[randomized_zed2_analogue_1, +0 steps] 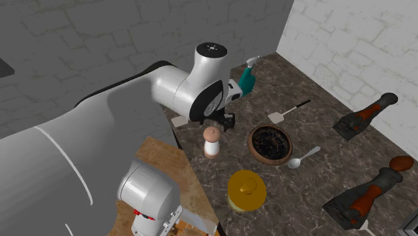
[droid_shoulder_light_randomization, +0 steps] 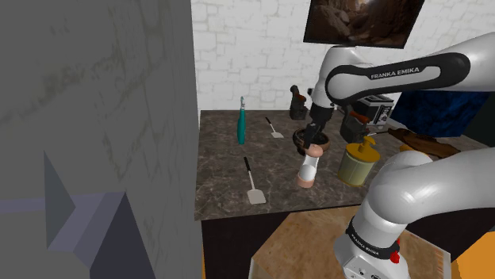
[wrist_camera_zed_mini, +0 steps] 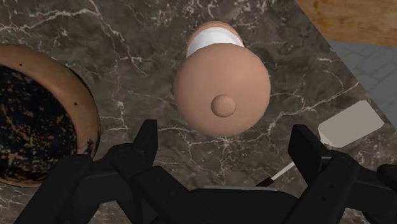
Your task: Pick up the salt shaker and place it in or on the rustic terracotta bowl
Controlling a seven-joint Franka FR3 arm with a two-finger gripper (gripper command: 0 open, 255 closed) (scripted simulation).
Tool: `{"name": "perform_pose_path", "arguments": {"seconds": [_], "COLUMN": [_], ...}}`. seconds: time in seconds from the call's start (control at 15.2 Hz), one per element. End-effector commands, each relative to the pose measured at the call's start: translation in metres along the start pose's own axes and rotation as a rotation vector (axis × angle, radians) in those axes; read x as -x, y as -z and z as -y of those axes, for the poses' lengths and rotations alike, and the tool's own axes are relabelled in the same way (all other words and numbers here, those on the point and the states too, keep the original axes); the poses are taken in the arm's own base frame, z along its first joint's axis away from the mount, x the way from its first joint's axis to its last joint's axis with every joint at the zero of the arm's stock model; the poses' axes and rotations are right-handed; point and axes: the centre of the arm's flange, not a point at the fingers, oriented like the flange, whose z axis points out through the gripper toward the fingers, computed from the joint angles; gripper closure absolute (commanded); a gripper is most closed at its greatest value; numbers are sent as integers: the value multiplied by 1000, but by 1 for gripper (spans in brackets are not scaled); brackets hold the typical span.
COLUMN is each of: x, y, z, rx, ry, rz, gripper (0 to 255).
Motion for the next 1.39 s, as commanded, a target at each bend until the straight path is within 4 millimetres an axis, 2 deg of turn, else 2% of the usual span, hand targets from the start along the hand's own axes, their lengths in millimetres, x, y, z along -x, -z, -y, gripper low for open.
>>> {"name": "perform_pose_path", "arguments": {"seconds": [0.0,0.26,0.73,0.79,1.32], "x": [1,1,1,1,1], "y": [-11,-30,-30,-30,-30], "z": [-1,-1,-1,-1,-1], "rx": [0,0,0,0,0], "ry": [0,0,0,0,0], "rz": [-1,-1,-1,-1,-1], "gripper": [0,0,0,255,255]}}
